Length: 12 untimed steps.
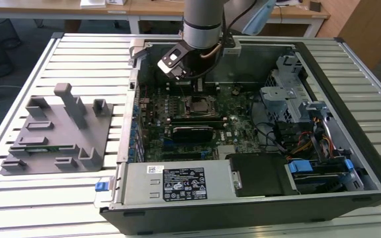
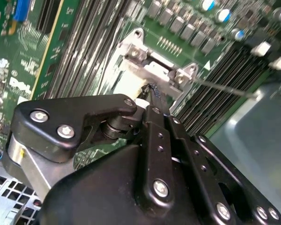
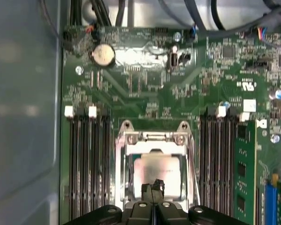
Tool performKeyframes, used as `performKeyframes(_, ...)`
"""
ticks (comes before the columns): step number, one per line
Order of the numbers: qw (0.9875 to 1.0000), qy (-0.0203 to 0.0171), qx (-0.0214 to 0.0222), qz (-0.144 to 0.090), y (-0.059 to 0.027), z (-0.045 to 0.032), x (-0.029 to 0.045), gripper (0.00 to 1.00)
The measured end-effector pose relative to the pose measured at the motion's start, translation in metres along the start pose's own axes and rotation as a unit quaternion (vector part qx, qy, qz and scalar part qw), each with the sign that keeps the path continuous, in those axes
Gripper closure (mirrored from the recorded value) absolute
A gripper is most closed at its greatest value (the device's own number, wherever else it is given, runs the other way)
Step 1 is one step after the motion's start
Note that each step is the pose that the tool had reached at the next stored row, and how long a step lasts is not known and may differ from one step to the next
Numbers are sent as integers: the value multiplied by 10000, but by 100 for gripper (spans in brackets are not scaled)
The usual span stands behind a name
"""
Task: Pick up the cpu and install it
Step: 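Close the cpu cover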
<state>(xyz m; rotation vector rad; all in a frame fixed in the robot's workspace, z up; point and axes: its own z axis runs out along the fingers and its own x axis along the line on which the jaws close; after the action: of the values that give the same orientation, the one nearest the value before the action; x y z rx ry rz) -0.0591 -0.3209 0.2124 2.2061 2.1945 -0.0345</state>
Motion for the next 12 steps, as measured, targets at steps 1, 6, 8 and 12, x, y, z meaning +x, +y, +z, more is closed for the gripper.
performKeyframes(1,10000,0,0,0,-21,2,0,89)
performKeyframes(6,10000,0,0,0,-115,30,1,89)
performKeyframes(8,10000,0,0,0,-118,57,1,89)
performKeyframes(12,10000,-1,0,0,-119,111,3,89)
